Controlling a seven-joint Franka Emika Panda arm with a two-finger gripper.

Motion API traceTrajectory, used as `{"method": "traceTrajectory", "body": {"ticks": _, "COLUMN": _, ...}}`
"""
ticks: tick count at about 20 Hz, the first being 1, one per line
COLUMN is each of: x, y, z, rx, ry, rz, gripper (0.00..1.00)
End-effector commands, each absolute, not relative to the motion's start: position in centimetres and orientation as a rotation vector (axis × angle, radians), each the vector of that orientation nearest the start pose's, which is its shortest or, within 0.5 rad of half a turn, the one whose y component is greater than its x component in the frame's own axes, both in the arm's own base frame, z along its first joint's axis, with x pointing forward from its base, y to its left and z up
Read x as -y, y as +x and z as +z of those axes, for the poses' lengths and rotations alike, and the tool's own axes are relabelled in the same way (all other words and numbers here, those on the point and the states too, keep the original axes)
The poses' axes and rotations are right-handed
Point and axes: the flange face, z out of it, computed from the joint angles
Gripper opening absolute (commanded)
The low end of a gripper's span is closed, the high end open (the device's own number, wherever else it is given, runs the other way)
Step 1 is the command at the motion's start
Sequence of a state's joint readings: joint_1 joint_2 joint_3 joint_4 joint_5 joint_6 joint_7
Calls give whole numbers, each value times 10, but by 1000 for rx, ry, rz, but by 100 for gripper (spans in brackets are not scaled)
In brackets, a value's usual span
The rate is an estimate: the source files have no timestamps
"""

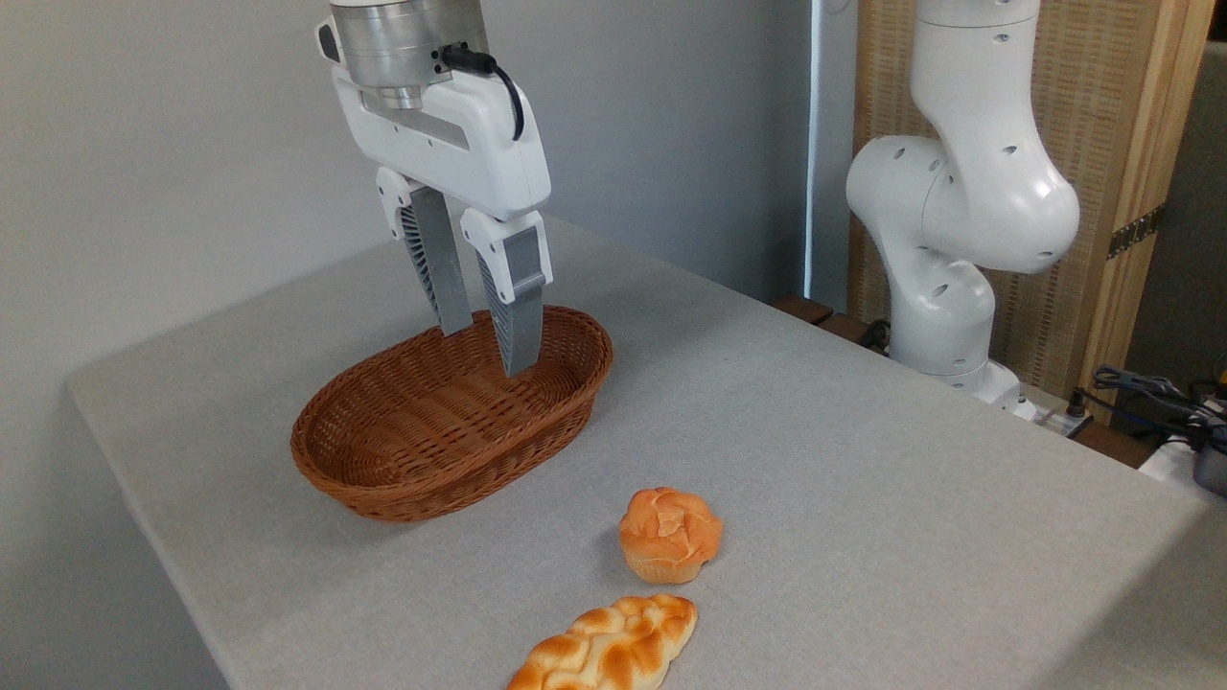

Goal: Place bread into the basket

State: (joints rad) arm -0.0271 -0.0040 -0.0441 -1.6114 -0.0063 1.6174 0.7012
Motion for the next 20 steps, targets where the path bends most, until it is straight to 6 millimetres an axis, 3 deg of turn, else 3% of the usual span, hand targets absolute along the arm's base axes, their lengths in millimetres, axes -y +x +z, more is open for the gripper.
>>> {"method": "traceTrajectory", "body": {"ticks": 1, "x": 37, "y": 557, "z": 615, "rx": -1190, "ry": -2906, "rz": -30, "gripper": 100}}
{"method": "traceTrajectory", "body": {"ticks": 14, "x": 37, "y": 556, "z": 610, "rx": -1194, "ry": -2910, "rz": -12, "gripper": 100}}
{"method": "traceTrajectory", "body": {"ticks": 20, "x": 34, "y": 540, "z": 595, "rx": -1215, "ry": -2914, "rz": 68, "gripper": 100}}
